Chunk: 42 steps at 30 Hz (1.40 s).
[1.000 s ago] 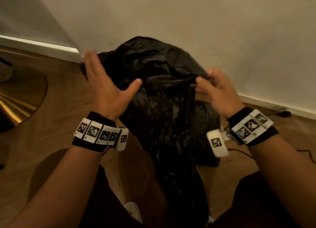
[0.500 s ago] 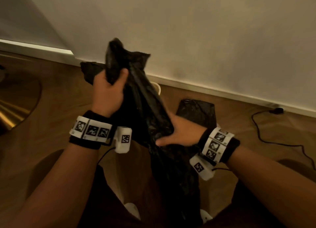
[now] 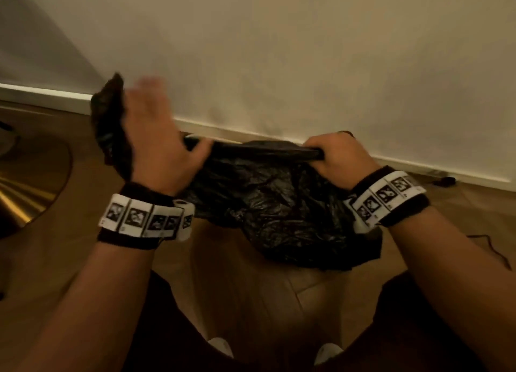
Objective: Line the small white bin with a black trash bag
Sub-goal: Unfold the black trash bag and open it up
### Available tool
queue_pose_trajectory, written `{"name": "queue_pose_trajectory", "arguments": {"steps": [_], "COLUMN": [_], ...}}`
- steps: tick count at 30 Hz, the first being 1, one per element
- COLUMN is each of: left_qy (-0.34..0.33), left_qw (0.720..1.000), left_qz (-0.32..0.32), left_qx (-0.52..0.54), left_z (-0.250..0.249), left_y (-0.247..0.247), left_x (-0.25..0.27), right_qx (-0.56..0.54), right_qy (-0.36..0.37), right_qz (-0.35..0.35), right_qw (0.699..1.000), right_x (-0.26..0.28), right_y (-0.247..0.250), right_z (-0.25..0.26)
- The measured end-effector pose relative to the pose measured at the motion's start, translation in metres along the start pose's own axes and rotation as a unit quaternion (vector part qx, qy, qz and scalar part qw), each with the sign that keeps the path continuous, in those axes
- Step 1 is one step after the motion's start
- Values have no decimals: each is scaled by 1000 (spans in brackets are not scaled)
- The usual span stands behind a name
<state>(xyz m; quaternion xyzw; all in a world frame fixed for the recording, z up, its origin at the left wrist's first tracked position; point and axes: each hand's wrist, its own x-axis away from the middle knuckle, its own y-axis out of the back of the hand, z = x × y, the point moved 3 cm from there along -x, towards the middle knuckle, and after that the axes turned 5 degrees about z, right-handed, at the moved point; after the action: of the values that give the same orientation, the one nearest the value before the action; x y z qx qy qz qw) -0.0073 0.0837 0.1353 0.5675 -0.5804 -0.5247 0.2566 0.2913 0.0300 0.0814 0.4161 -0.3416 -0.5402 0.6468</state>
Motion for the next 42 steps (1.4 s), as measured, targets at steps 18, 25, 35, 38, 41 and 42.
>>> {"name": "queue_pose_trajectory", "arguments": {"steps": [18, 25, 35, 38, 41, 42], "left_qy": [-86, -86, -11, -37, 6, 41], "left_qw": [939, 946, 953, 923, 884, 846], "left_qz": [298, 186, -48, -230, -8, 117], "left_qx": [151, 250, 298, 306, 468, 518], "left_z": [-20, -62, -73, -85, -117, -129], "left_y": [-2, 3, 49, 93, 95, 86], "left_x": [16, 1, -20, -8, -6, -7], "right_qx": [-186, -460, -619, -671, -673, -686], "right_qy": [-76, 30, -115, -112, -83, -64], "right_qz": [-26, 66, 20, -70, -88, -75], "right_qw": [979, 885, 777, 730, 729, 721], "right_x": [-5, 7, 15, 17, 23, 23], "right_y": [99, 101, 74, 123, 142, 140], "right_z": [32, 58, 88, 93, 111, 120]}}
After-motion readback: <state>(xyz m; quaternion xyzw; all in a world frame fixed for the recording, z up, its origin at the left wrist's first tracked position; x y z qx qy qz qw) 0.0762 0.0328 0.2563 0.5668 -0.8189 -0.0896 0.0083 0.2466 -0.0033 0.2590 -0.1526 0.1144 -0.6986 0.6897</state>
